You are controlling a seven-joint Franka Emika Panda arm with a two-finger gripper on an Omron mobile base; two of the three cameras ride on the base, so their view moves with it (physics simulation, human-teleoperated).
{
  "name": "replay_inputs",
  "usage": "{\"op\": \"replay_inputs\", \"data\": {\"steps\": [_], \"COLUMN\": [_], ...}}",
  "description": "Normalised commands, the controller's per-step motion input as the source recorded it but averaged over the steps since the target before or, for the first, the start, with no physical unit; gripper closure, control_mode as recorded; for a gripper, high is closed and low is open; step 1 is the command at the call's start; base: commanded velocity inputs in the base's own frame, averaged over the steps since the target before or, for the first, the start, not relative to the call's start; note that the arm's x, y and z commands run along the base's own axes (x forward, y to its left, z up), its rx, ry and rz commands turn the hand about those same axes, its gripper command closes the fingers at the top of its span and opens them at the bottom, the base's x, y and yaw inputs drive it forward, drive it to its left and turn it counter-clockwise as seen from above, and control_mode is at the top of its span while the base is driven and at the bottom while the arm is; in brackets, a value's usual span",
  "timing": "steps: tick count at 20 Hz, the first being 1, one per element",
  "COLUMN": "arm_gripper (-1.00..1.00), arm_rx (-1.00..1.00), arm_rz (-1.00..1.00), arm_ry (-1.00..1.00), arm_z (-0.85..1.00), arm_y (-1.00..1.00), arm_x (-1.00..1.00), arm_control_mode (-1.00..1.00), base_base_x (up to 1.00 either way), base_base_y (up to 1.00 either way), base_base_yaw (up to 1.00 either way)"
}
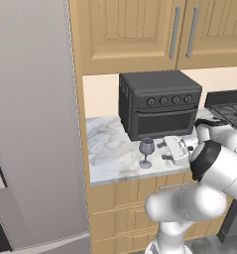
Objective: Retrieve the wine glasses from the counter and place one next to each plate.
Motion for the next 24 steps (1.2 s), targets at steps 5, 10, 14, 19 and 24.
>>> {"op": "replay_inputs", "data": {"steps": [5,10,14,19,24], "arm_gripper": [-1.00,-1.00,-1.00,-1.00,-1.00], "arm_rx": [0.00,0.00,0.00,0.00,0.00], "arm_rz": [0.00,0.00,0.00,0.00,0.00], "arm_ry": [0.01,0.00,0.00,0.00,0.01], "arm_z": [0.00,-0.01,-0.04,-0.07,-0.10], "arm_y": [0.00,0.00,0.00,0.00,0.00], "arm_x": [0.09,0.00,0.00,0.00,0.00], "arm_control_mode": [-1.00,-1.00,-1.00,-1.00,-1.00], "base_base_x": [0.00,0.00,0.00,0.00,0.00], "base_base_y": [0.00,0.00,0.00,0.00,0.00], "base_base_yaw": [0.00,0.00,0.00,0.00,0.00]}}
